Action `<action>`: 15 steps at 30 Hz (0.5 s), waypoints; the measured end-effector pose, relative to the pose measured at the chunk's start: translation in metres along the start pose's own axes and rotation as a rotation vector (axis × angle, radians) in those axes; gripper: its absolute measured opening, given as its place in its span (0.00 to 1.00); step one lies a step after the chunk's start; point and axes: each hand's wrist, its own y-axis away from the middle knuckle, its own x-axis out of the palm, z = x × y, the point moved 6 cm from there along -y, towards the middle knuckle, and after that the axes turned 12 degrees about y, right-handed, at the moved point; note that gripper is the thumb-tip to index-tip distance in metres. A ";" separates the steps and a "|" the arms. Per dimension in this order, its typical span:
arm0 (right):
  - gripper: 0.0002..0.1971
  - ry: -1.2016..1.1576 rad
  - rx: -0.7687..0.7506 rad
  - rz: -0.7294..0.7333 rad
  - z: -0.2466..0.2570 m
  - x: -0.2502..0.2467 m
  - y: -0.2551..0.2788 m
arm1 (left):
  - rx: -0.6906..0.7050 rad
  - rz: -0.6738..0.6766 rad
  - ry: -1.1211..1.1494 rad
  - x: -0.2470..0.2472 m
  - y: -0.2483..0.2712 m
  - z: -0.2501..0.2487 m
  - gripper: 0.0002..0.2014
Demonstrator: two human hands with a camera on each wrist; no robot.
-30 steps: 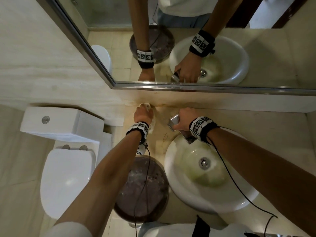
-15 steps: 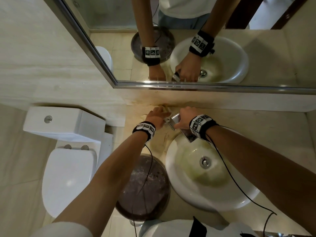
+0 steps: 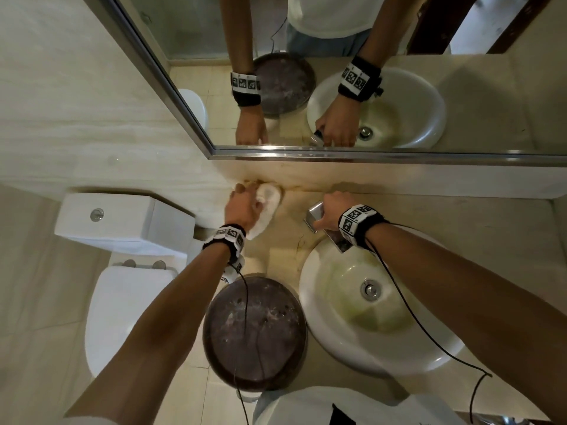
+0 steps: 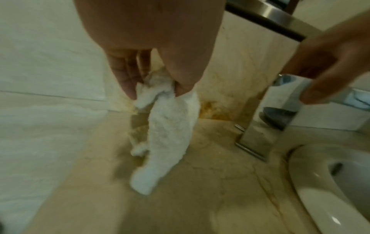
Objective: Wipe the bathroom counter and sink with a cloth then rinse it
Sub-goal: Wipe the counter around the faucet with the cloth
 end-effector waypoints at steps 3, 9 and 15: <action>0.21 -0.007 0.005 -0.007 0.000 0.001 -0.001 | -0.144 0.057 -0.054 0.000 -0.013 0.027 0.26; 0.21 -0.011 0.006 -0.011 -0.001 0.003 -0.003 | -0.141 0.339 -0.039 0.039 -0.004 0.028 0.41; 0.23 0.011 0.002 -0.014 0.001 0.002 -0.004 | 0.100 0.467 -0.175 0.079 0.034 -0.017 0.37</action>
